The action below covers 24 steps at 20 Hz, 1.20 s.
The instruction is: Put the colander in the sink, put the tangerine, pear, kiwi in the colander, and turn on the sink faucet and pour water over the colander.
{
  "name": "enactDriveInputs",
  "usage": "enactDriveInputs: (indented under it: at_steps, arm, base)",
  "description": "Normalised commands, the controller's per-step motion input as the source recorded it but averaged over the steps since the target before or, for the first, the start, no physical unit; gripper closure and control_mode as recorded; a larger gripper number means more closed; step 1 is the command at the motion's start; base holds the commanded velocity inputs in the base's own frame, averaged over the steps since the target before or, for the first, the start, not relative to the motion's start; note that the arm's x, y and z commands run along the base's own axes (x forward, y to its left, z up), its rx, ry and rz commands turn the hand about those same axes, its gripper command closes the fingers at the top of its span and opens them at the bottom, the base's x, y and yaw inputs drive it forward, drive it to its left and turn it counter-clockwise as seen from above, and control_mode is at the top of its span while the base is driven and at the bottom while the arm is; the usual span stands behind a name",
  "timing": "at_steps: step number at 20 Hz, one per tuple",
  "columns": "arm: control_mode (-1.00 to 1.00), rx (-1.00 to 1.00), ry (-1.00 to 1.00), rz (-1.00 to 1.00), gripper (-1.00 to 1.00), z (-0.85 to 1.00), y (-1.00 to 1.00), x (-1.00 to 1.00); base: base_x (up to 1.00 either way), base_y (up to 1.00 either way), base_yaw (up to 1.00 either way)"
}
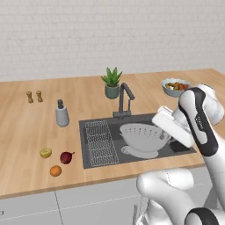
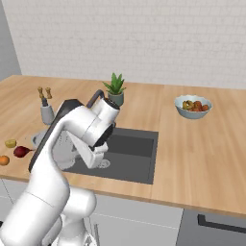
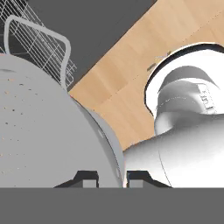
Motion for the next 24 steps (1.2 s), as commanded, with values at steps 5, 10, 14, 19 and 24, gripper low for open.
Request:
enactDriveInputs:
  at_steps: [5, 10, 14, 19, 24]
  arm:
    - [-1.00, -0.05, 0.00, 0.28, 1.00, -0.26, -0.60, 0.57]
    - [-1.00, 0.00, -0.07, 0.14, 1.00, -0.23, -0.45, 0.61]
    - [-1.00, -0.03, -0.30, 0.08, 1.00, -0.39, -0.23, 0.39]
    - [-1.00, -0.07, -0.42, 0.00, 1.00, -0.46, -0.04, 0.40]
    - [-1.00, -0.02, -0.20, 0.00, 1.00, -0.35, -0.02, 0.59]
  base:
    - [0.00, 0.00, 0.00]
    - [0.00, 0.00, 0.00]
    - [0.00, 0.00, 0.00]
    - [0.00, 0.00, 0.00]
    - [0.00, 0.00, 0.00]
